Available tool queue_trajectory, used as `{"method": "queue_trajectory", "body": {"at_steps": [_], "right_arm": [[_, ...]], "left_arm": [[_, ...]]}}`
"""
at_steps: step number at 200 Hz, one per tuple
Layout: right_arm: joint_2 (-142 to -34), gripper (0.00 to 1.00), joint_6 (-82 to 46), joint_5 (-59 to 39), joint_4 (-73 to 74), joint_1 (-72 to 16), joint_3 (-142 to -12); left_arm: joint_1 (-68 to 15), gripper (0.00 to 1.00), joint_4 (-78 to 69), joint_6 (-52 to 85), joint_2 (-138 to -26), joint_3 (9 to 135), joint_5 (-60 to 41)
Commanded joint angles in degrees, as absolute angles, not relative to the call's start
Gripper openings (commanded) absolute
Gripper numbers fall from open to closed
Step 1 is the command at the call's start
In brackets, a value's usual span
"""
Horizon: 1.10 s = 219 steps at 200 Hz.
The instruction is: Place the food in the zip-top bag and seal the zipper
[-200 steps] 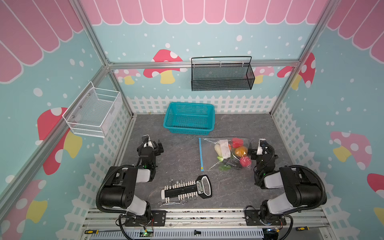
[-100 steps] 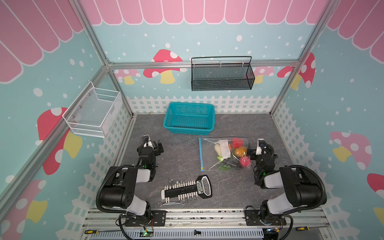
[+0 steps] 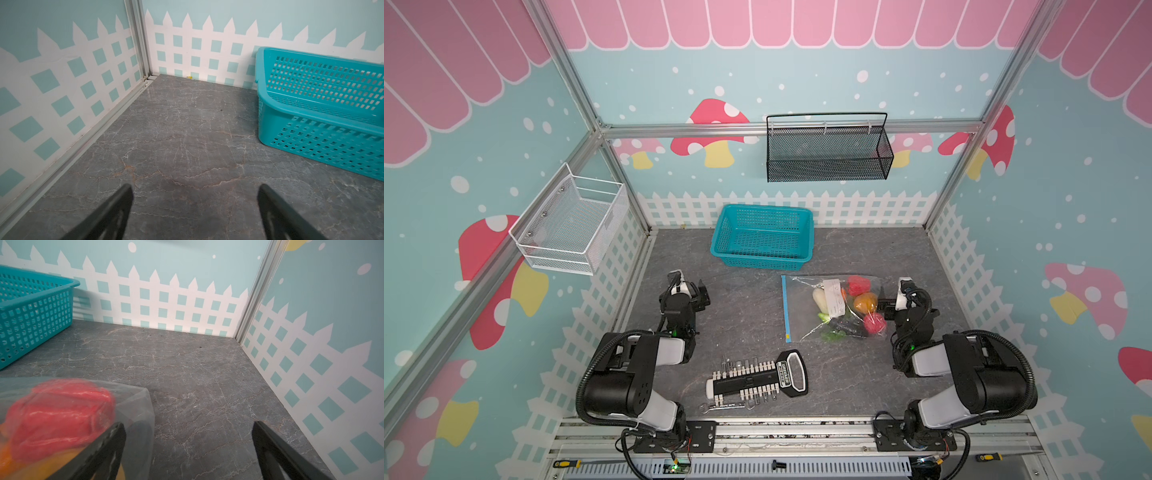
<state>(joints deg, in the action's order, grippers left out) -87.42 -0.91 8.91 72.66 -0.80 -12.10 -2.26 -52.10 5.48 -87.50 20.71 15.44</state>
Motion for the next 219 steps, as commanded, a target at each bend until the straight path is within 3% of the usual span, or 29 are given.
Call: {"method": "queue_trajectory", "body": {"at_steps": [1,6,8,12,14,43,46,65,71,72,73,76,219], "right_arm": [[-87.5,0.94,-0.2,7.2,74.5,-0.7,-12.0],[-87.4,0.66,-0.2,5.0,74.3,-0.1,-12.0],[-87.4,0.51,0.0,3.8,74.1,0.1,-12.1],[-87.4,0.09,0.3,2.0,73.5,0.4,-12.4],[-87.4,0.00,0.4,1.6,73.2,0.5,-12.5],[-87.1,0.00,1.3,-0.1,73.5,0.4,-12.2],[-87.1,0.00,1.3,0.0,73.5,0.5,-12.2],[-87.1,0.41,1.3,0.0,73.5,0.5,-12.3],[-87.2,0.62,1.3,0.0,73.4,0.5,-12.2],[-87.2,0.68,1.3,0.0,73.4,0.5,-12.2],[-87.2,0.85,1.3,-0.1,73.4,0.5,-12.2],[-87.2,0.99,1.3,-0.1,73.4,0.5,-12.3],[-87.2,0.98,1.2,0.0,73.4,0.5,-12.3]], "left_arm": [[-1.8,0.00,-52.2,5.2,-87.9,21.4,15.9],[-1.8,0.00,-52.4,5.2,-87.9,21.4,15.6],[-1.8,0.00,-52.3,5.1,-87.9,21.4,15.5],[-1.8,0.00,-52.2,5.1,-87.9,21.4,15.1],[-1.8,0.00,-52.1,5.0,-87.9,21.5,15.0],[-1.8,0.00,-52.1,4.9,-87.9,21.5,15.0],[-1.8,0.05,-52.1,4.9,-87.9,21.5,15.0],[-1.8,0.95,-52.1,5.0,-87.9,21.5,15.0],[-1.8,1.00,-52.1,5.0,-87.9,21.5,15.0],[-1.8,1.00,-52.1,4.9,-87.8,21.5,15.0],[-1.8,1.00,-52.2,4.9,-87.9,21.5,15.0],[-1.9,1.00,-52.1,4.9,-87.9,21.5,15.0],[-2.4,1.00,-48.0,2.5,-88.7,24.1,10.4]]}}
